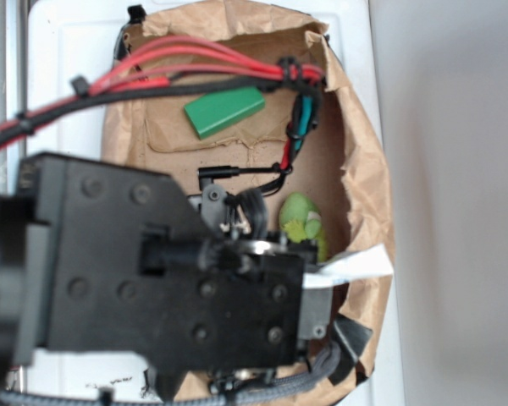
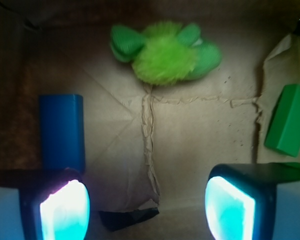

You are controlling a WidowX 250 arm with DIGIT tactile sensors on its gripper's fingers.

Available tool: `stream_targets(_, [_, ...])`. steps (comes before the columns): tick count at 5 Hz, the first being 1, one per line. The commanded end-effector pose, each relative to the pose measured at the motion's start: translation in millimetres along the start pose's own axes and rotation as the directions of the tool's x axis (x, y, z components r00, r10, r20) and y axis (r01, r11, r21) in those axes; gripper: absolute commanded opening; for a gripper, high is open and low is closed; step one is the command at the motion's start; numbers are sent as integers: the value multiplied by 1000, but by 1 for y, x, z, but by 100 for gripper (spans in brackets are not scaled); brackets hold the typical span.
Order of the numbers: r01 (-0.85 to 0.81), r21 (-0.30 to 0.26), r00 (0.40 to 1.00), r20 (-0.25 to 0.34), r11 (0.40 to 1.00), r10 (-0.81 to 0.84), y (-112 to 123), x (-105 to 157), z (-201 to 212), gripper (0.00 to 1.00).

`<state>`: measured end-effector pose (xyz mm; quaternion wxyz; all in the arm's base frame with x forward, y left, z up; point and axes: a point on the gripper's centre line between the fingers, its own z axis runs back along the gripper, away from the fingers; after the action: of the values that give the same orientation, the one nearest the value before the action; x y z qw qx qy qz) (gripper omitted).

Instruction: Grab the blue block.

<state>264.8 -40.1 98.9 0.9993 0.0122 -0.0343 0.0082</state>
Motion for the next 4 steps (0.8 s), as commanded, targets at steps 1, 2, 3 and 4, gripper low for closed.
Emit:
stream_targets(1, [14, -6, 999, 32, 1000, -14, -3, 3, 8, 100])
stream_targets(2, [14, -6, 999, 32, 1000, -14, -3, 3, 8, 100])
stream_targets(3, [-56, -37, 998, 10, 998, 56, 24, 17, 2, 100])
stream_targets(4, [-154, -9, 988, 6, 988, 154, 43, 47, -16, 100])
